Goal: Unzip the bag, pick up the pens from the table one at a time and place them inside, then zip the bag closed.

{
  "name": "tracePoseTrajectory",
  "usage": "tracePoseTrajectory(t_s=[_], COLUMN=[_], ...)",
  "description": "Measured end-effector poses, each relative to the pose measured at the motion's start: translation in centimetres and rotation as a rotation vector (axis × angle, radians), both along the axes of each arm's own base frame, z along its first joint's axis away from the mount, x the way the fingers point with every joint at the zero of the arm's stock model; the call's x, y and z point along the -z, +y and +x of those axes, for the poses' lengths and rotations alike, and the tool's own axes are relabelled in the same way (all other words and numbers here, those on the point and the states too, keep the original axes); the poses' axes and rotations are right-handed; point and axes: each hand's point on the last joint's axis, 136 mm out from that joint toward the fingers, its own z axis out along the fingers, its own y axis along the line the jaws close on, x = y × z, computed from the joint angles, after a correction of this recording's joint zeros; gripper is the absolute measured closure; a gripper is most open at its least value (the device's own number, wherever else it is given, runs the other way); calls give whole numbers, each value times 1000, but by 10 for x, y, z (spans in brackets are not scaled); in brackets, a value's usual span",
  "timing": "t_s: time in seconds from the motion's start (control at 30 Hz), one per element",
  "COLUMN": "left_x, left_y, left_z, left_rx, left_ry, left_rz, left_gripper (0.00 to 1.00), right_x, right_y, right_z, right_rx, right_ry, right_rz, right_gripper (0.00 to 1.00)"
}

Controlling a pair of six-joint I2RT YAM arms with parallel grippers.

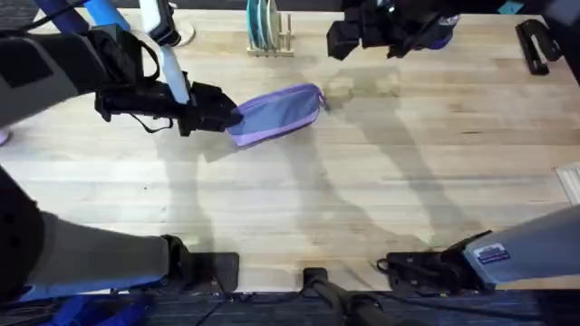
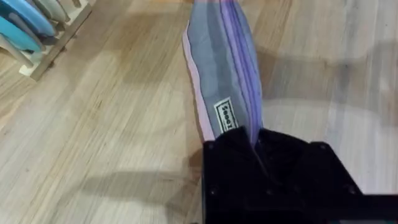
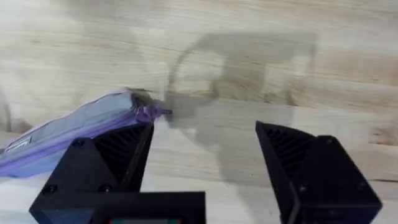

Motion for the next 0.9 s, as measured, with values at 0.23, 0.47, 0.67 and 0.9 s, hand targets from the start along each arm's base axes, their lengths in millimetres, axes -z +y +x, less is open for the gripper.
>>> tracePoseTrajectory(t_s=[0.23,0.47,0.67,0.9], left_x=[0,0,0,7], left_y=[0,2,2,8], left_z=[0,0,0,-2], left_rx=[0,-8,-9,-52], left_ry=[-1,4,5,80], left_rz=[1,-2,0,46], left_gripper=[890,16,8,6], right_x=[-19,-22,-22,-46], right_y=[-3,-6,-6,-1], right_z=[-6,-14,-15,-27], right_rx=[-10,-14,-31,-142], right_ry=[-37,-26,-23,-77], right_rz=[5,-2,-12,-46], right_gripper=[6,5,5,5])
